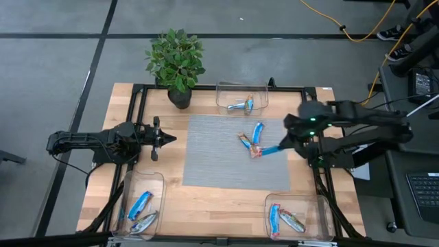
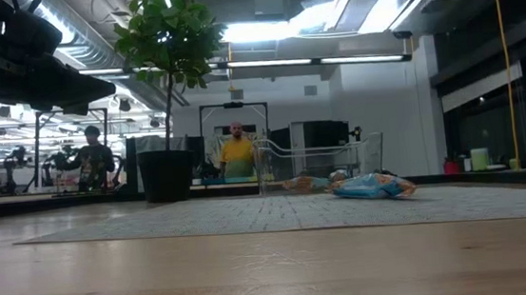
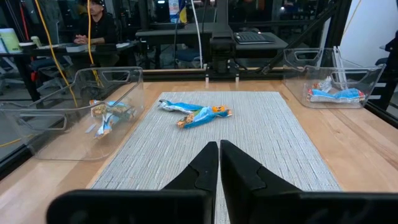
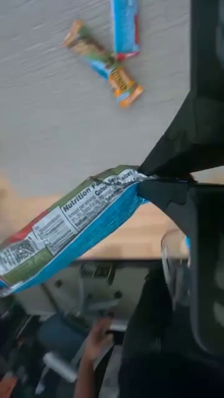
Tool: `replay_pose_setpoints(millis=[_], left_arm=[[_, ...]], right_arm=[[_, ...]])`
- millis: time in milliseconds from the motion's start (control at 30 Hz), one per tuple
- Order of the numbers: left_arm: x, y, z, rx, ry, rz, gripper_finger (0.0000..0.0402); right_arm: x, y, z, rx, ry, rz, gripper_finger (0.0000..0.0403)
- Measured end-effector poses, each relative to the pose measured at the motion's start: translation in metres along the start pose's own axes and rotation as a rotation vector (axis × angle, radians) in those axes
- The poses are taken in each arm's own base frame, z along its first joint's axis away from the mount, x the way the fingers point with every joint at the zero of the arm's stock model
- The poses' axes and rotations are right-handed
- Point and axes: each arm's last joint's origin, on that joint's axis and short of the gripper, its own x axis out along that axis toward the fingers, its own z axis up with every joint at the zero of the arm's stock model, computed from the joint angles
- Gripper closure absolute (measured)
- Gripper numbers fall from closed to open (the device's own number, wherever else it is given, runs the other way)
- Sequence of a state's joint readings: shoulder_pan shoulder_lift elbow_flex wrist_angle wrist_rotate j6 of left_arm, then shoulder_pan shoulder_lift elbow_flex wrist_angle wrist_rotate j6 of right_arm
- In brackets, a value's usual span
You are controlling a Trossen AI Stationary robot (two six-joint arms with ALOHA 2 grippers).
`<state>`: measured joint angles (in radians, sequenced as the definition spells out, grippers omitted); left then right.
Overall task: Pick and place Granola Bars by type
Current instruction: Put the red granola bar into the bottom right transparent bin
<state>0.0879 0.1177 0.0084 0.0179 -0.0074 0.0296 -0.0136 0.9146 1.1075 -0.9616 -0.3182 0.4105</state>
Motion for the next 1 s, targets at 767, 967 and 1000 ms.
replay_pose_setpoints(millis=[767,967,1000], left_arm=[[0.0,0.0,0.0,0.0,0.0,0.0,0.0391],[0.0,0.0,0.0,0.0,0.0,0.0,0.0395],[0.0,0.0,0.0,0.0,0.0,0.0,0.0395]], right_arm=[[-0.012,0.075,-0.038,0.084,0.071,0.154,0.0387],[0.007,0.097,-0.054,0.145,0.19,0.142,0.0391],[0.011,0.101,-0.057,0.158,0.202,0.131,0.039]])
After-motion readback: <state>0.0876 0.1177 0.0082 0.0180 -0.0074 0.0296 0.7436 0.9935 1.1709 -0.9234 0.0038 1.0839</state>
